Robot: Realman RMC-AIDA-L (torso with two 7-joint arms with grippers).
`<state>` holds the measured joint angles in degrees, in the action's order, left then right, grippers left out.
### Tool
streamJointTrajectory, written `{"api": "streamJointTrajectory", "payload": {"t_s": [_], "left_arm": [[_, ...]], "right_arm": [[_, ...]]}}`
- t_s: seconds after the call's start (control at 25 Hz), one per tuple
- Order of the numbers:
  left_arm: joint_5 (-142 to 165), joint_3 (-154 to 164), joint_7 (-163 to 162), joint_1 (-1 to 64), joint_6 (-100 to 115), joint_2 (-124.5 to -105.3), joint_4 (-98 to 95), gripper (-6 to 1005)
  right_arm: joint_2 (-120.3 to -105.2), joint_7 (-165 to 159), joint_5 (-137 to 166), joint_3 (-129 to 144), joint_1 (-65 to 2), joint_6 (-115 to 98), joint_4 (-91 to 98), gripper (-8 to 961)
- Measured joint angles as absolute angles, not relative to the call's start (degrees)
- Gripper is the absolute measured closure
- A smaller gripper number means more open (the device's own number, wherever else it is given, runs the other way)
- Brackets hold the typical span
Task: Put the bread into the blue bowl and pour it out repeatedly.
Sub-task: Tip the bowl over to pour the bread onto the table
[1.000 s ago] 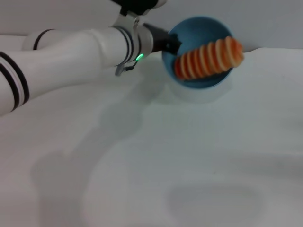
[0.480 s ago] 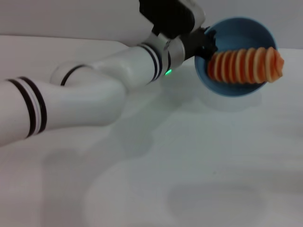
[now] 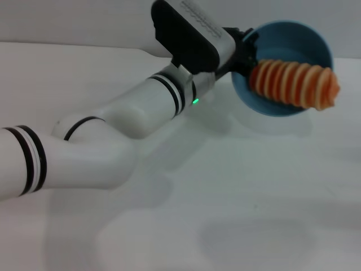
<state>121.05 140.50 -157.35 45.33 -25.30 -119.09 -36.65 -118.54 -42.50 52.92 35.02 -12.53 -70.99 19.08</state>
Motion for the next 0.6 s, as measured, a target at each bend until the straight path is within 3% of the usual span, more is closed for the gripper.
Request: {"api": "streamJointTrajectory", "payload": {"t_s": [0.6], "left_arm": [[121.09,141.92,-145.19,49.49,-26.43,-119.09,-38.21,1000]], "right_arm": [[-118.65,-42.54,52.90,35.07,-12.70,-71.06,18.43,273]]}}
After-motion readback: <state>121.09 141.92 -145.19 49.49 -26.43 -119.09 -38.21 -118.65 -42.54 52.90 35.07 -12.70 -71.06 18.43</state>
